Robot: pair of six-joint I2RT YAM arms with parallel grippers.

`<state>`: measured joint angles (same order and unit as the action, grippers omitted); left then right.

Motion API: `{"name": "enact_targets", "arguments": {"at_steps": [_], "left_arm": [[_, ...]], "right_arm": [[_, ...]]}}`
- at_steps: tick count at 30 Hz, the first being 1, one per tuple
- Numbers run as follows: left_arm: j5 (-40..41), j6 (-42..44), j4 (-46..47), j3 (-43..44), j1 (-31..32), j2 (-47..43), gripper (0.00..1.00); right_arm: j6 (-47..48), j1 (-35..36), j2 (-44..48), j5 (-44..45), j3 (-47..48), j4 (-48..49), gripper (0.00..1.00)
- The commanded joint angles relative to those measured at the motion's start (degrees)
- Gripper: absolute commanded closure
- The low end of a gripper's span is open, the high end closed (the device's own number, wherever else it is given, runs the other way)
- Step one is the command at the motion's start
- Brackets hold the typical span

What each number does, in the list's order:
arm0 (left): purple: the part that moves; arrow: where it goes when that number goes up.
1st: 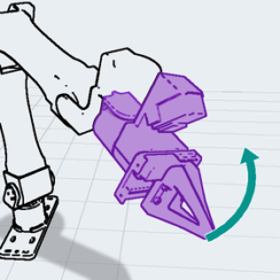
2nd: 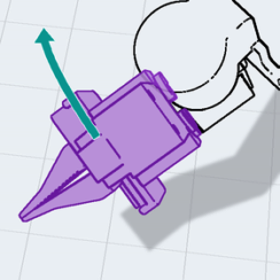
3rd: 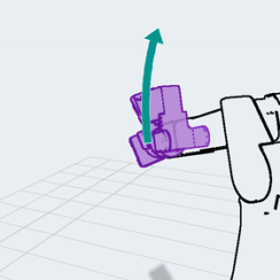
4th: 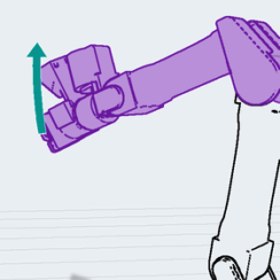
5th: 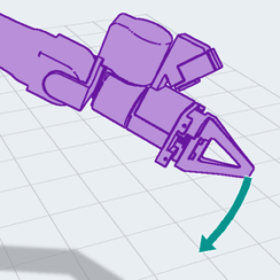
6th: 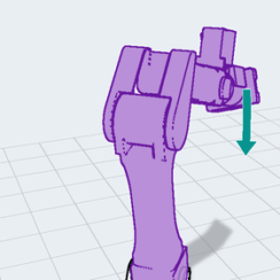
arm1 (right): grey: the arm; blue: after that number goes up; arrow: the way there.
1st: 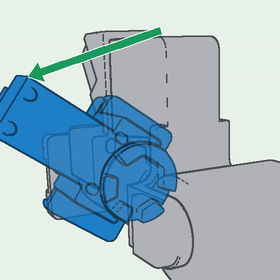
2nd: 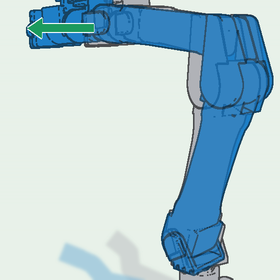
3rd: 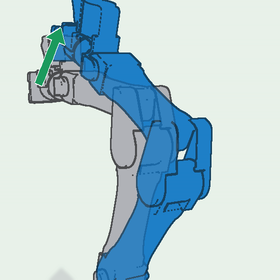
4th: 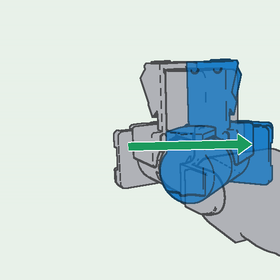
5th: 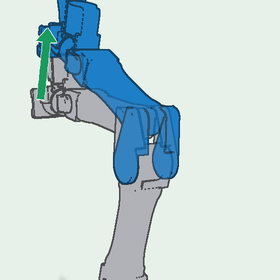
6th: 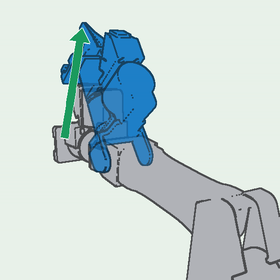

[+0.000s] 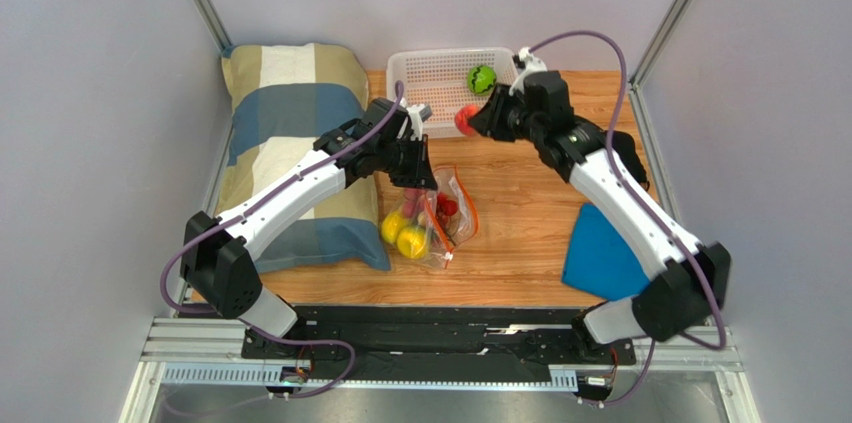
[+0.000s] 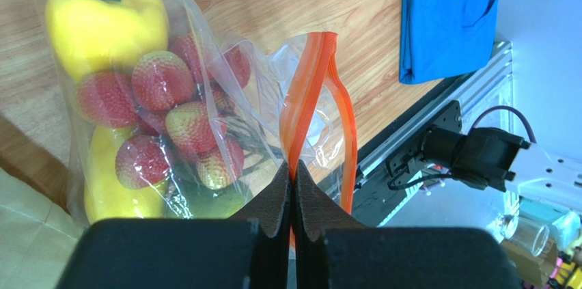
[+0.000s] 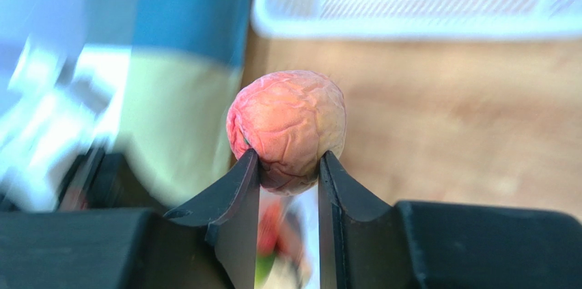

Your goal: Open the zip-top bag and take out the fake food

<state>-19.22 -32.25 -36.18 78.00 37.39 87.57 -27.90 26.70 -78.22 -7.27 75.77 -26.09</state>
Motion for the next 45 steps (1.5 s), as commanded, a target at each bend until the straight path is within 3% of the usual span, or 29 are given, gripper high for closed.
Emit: {"name": "enact_targets", "arguments": {"at_steps": [1, 7, 11, 12, 15, 18, 21, 23, 25, 26, 28, 32, 38, 45], "left_arm": [[-2.2, 1.7, 1.6, 0.6, -0.3, -1.4, 1.0], [-3.5, 3.2, 1.1, 3.8, -0.2, 0.0, 1.0], [-4.9, 2.8, 1.5, 4.5, -0.2, 0.7, 1.0], [-5.2, 2.6, 1.8, 4.4, -0.3, 0.7, 1.0], [-5.5, 2.5, 2.0, 4.3, -0.3, 0.9, 1.0], [-5.4, 2.6, 1.8, 4.6, -0.3, 1.4, 1.0], [-5.2, 3.1, 1.5, 5.4, -0.2, 1.6, 1.0], [-4.9, 3.2, 1.0, 6.6, -0.3, 2.1, 1.0], [-4.9, 2.8, 1.2, 7.2, -0.2, 2.3, 1.0], [-4.9, 2.5, 1.6, 7.2, -0.3, 2.3, 1.0], [-5.3, 1.8, 2.0, 7.1, -0.2, 2.3, 1.0], [-6.4, -0.1, 2.3, 7.3, 0.0, 2.5, 1.0], [-6.2, -1.2, 2.1, 8.8, 0.9, 2.2, 1.0], [-6.0, -1.4, 2.0, 8.5, 1.5, 1.8, 1.0]], "right_arm": [[4.3, -4.1, -15.0, 9.4, 9.8, 4.8, 0.92], [9.0, -7.5, -34.1, 11.4, 26.4, 2.0, 0.86], [12.2, -7.9, -44.3, 12.3, 37.7, -5.4, 0.6], [12.5, -7.9, -44.9, 12.8, 39.9, -6.4, 0.47], [13.7, -8.0, -45.3, 13.4, 41.4, -8.3, 0.26], [13.8, -8.0, -42.5, 13.4, 42.4, -13.3, 0.18], [11.9, -8.0, -36.6, 9.7, 38.5, -22.2, 0.19], [11.3, -7.0, -26.1, 6.1, 26.7, -22.4, 0.23], [10.9, -5.6, -13.5, 2.6, 12.0, -19.0, 0.3], [10.2, -3.6, -9.8, 1.3, 7.3, -17.5, 0.4], [8.4, -1.7, -1.0, -2.7, 1.4, -14.0, 0.47], [3.9, 5.2, 6.7, -7.8, -9.2, -8.1, 0.6], [2.8, 8.8, 6.8, -10.3, -13.1, -2.2, 0.65], [6.2, 9.7, -3.6, -16.4, -13.3, 0.9, 0.68]]}}
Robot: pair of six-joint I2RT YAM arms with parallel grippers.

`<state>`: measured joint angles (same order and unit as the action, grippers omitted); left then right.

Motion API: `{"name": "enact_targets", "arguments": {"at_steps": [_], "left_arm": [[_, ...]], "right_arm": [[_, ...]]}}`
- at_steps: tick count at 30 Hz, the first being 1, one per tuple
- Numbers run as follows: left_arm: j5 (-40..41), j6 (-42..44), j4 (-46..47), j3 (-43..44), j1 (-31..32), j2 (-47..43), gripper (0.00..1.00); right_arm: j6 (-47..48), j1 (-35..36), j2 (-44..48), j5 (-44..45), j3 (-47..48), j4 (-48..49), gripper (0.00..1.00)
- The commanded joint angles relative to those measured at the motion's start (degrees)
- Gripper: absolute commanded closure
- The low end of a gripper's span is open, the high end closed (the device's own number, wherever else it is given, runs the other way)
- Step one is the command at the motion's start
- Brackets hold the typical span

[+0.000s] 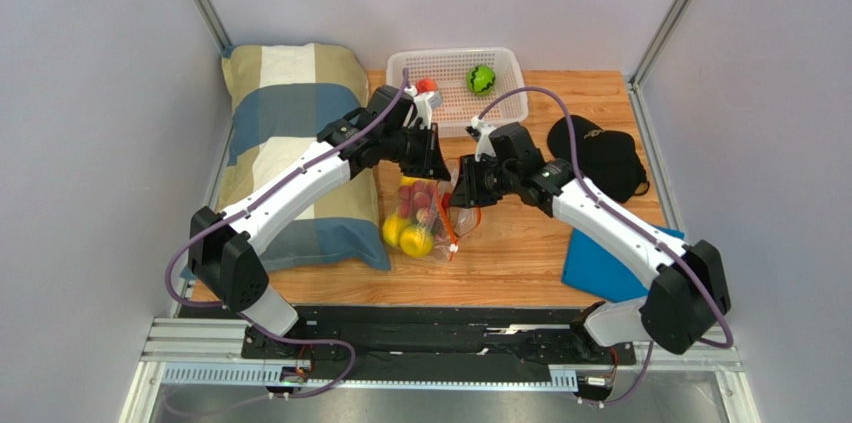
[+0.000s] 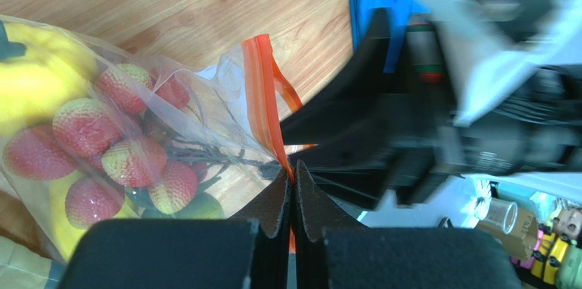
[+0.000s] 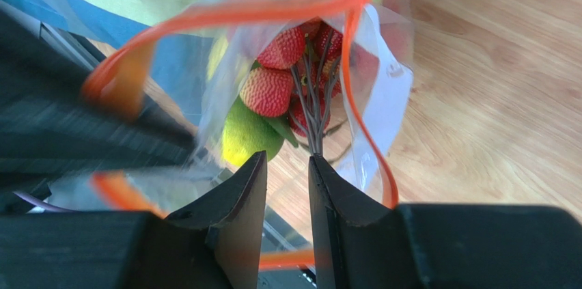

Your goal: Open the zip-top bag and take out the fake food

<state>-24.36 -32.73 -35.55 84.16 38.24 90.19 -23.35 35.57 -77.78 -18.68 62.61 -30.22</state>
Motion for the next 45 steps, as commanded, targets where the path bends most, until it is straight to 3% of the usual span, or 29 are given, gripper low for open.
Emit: {"name": "enact_targets", "arguments": {"at_steps": [1, 4, 12, 21, 24, 27, 28, 30, 38, 45], "left_arm": [[-1.0, -0.8, 1.7, 2.3, 1.0, -0.5, 1.0], [-1.1, -1.3, 2.7, 2.3, 1.7, 0.8, 1.0], [-1.8, -1.8, 4.1, 1.6, 2.5, 2.4, 1.0], [-2.4, -2.9, 6.0, -0.9, 3.3, 3.5, 1.0], [-2.0, -2.6, 5.9, -2.4, 3.3, 2.7, 1.0], [-1.4, -2.3, 6.1, -4.1, 3.3, 1.8, 1.0], [-1.2, -2.0, 6.1, -4.4, 3.3, 1.5, 1.0], [-0.6, -1.7, 6.0, -5.8, 3.3, 1.0, 1.0], [2.8, 2.3, 4.2, -9.2, 3.3, -2.0, 1.0], [3.7, 3.6, 3.5, -8.6, 3.4, -2.3, 1.0]], "right_arm": [[1.9, 1.2, -5.1, -5.1, -0.3, 5.3, 0.68], [2.0, 1.4, -7.9, -4.7, -1.6, 6.4, 0.65], [1.5, 1.8, -11.9, -3.1, -7.2, 13.3, 0.46], [-1.2, 3.3, -19.6, 3.3, -11.6, 22.7, 0.46], [-1.0, 3.2, -18.5, 4.2, -11.5, 22.2, 0.53], [-0.7, 3.3, -15.7, 4.5, -12.0, 20.5, 0.76], [-0.5, 3.3, -14.1, 4.4, -11.2, 19.4, 0.91], [-0.2, 3.2, -11.8, 4.5, -9.8, 14.4, 1.0], [-0.6, 3.2, -1.1, 5.2, 1.1, -7.2, 1.0], [-11.5, 2.7, 2.3, 1.4, 3.9, -10.2, 1.0]]}}
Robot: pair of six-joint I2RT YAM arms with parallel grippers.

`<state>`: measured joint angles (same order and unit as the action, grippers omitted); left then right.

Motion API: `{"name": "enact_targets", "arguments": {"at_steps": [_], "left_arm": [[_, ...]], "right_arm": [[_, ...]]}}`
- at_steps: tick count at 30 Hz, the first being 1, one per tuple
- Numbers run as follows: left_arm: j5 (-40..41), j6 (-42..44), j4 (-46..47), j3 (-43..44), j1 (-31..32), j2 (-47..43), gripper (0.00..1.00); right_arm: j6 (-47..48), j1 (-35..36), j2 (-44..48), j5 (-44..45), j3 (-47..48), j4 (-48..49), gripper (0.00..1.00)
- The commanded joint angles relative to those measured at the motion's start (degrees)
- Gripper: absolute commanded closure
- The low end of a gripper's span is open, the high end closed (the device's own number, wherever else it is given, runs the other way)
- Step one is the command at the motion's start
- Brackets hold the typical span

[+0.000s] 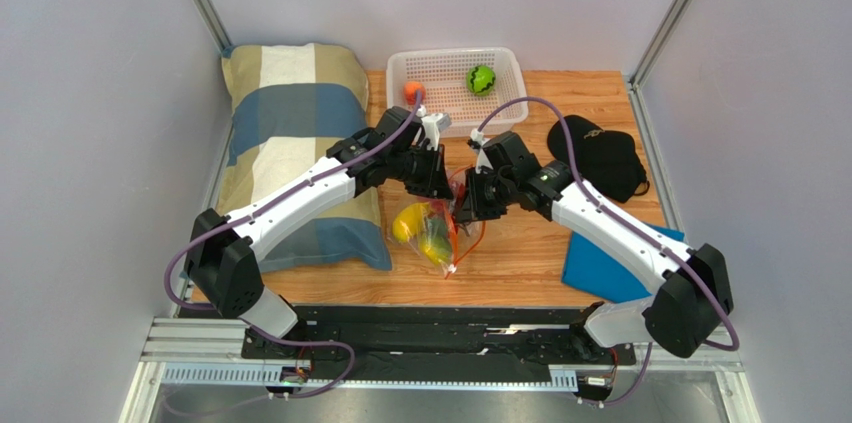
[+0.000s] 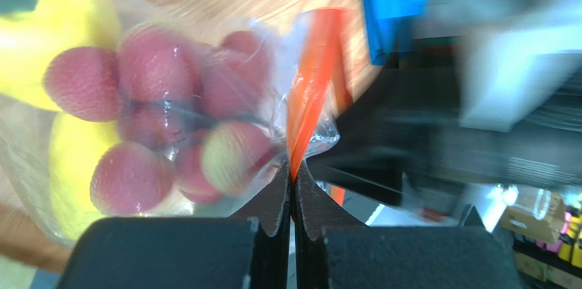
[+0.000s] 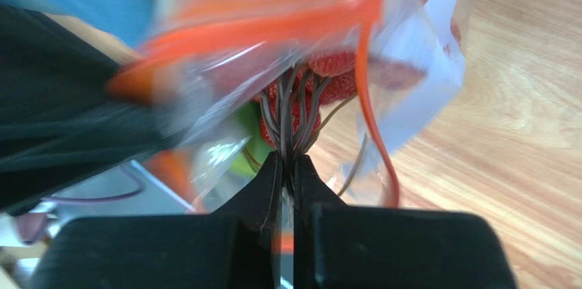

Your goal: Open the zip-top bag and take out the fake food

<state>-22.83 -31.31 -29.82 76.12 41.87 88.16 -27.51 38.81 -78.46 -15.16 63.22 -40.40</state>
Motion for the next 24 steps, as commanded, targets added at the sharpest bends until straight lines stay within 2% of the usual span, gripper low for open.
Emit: {"name": "enact_targets", "arguments": {"at_steps": [1, 3, 5, 7, 10, 13, 19, 24], "left_arm": [[2.0, 1.8, -1.8, -0.8, -0.2, -0.4, 1.0], [1.5, 0.6, -0.7, -1.9, -0.2, -1.0, 1.0], [1.6, 0.5, -0.5, -2.5, -0.1, -1.4, 1.0], [2.3, 0.7, -0.9, -2.5, -0.1, -1.8, 1.0], [5.3, 1.3, -2.7, -0.7, -0.4, -1.6, 1.0], [6.3, 1.4, -5.2, 0.7, -2.0, -0.9, 1.0], [6.5, 0.1, -4.2, 1.6, -4.8, -1.0, 1.0], [4.7, 1.3, -5.3, 4.3, -5.3, 1.2, 1.0]], "right_arm": [[-8.9, -1.0, 2.4, -2.5, 2.8, 2.2, 1.0], [-10.9, -3.5, -0.8, -5.9, 5.1, 2.2, 1.0], [-10.9, -3.8, -2.1, -8.8, 8.6, -3.1, 1.0], [-7.6, -3.7, -2.6, -9.1, 13.7, -12.4, 1.0], [-2.6, -3.8, 1.6, -12.5, 14.8, -18.3, 1.0], [1.0, -3.7, 7.2, -14.7, 13.9, -21.3, 1.0], [2.1, -3.7, 11.8, -19.6, 10.9, -23.7, 1.0], [0.9, -3.8, 13.3, -20.8, 16.0, -22.3, 1.0]]}}
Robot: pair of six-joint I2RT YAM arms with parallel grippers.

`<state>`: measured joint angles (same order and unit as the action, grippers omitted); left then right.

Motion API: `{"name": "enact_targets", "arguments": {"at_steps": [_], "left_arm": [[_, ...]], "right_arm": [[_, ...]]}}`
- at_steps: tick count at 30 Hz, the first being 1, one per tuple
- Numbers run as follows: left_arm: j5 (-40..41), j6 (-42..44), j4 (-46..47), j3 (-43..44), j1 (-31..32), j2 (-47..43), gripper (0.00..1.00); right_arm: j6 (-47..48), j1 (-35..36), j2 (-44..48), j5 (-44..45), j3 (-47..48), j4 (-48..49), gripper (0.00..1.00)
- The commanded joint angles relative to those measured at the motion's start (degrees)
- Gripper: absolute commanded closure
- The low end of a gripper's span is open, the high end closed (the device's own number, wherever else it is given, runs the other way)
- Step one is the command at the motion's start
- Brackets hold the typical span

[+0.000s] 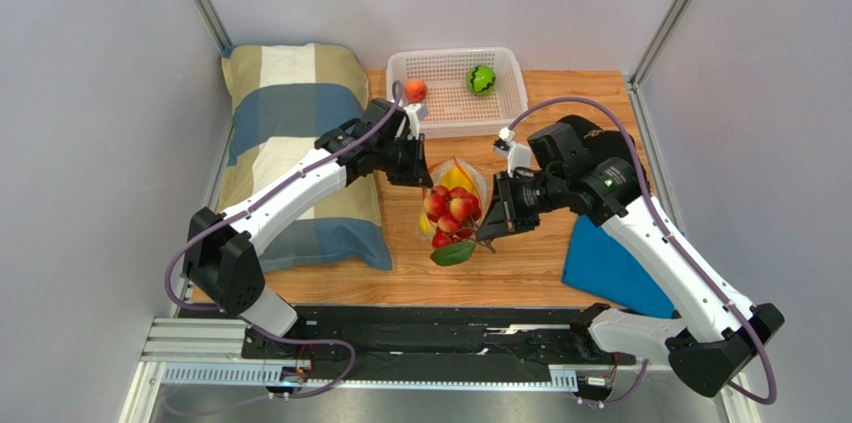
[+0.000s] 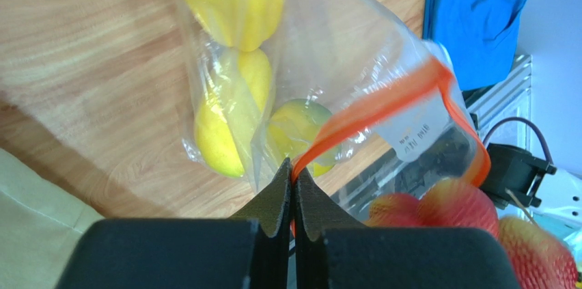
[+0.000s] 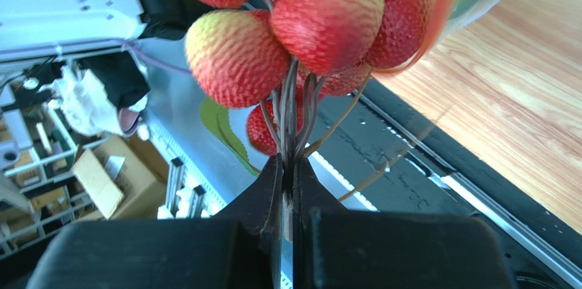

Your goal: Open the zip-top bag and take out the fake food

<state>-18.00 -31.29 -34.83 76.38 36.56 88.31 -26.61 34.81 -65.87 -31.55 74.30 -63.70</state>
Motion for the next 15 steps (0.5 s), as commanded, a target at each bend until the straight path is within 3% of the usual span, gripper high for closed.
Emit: {"name": "enact_targets", "arguments": {"at_steps": [1, 6, 9, 15], "left_arm": [[-1.1, 1.1, -0.2, 4.0, -0.1, 1.4, 1.0], [-2.4, 0.7, 1.3, 2.2, 0.0, 0.6, 1.0], [-2.0, 2.0, 0.0, 1.2, 0.0, 0.0, 1.0], [-0.2, 3.8, -2.0, 0.4, -0.5, -1.1, 1.0]], "right_arm": [[-0.7, 0.1, 0.5, -4.5, 6.0, 3.1, 1.0], [-4.5, -1.2, -7.3, -1.2, 19.0, 11.5, 1.0], [-5.1, -2.5, -13.4, 9.9, 28.8, 10.7, 1.0], [-4.9, -8.9, -24.6, 16.3, 38.3, 14.8, 1.0]]}}
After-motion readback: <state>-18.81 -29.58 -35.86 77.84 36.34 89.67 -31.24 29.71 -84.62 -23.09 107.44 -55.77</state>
